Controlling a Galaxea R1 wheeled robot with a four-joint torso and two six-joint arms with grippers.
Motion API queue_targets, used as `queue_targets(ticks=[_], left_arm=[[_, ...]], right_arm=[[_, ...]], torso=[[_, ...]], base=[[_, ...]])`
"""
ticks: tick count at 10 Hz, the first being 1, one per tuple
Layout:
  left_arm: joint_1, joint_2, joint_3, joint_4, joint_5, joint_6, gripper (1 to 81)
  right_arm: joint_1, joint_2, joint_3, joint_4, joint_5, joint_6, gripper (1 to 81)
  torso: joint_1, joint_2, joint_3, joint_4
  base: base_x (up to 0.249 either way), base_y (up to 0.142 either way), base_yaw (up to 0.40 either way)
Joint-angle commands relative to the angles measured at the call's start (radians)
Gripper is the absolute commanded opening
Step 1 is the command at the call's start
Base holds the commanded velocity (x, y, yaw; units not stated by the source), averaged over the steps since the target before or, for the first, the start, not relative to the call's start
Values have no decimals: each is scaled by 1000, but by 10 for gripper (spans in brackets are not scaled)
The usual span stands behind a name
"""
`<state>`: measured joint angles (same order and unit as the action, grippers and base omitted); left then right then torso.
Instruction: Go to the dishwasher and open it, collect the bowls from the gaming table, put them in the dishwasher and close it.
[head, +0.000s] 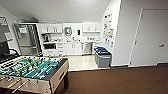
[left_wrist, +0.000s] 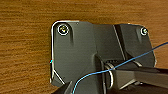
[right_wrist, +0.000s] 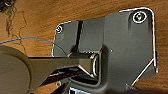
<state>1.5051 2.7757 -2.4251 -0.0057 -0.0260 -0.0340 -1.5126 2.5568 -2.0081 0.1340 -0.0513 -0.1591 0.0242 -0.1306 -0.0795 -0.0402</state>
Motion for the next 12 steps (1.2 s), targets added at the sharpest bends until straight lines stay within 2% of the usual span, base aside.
queue_targets(ticks=[1, 12], left_arm=[[-49, -19, 1, -3, 55, -1, 811], [-49, -7, 3, -7, 54, -4, 811]], right_arm=[[47, -19, 10, 9, -65, -2, 811], [47, -14, -9, 19, -62, -2, 811]], torso=[[0, 0, 0, 0], [-1, 0, 0, 0]], base=[[106, 0, 0], [162, 0, 0]])
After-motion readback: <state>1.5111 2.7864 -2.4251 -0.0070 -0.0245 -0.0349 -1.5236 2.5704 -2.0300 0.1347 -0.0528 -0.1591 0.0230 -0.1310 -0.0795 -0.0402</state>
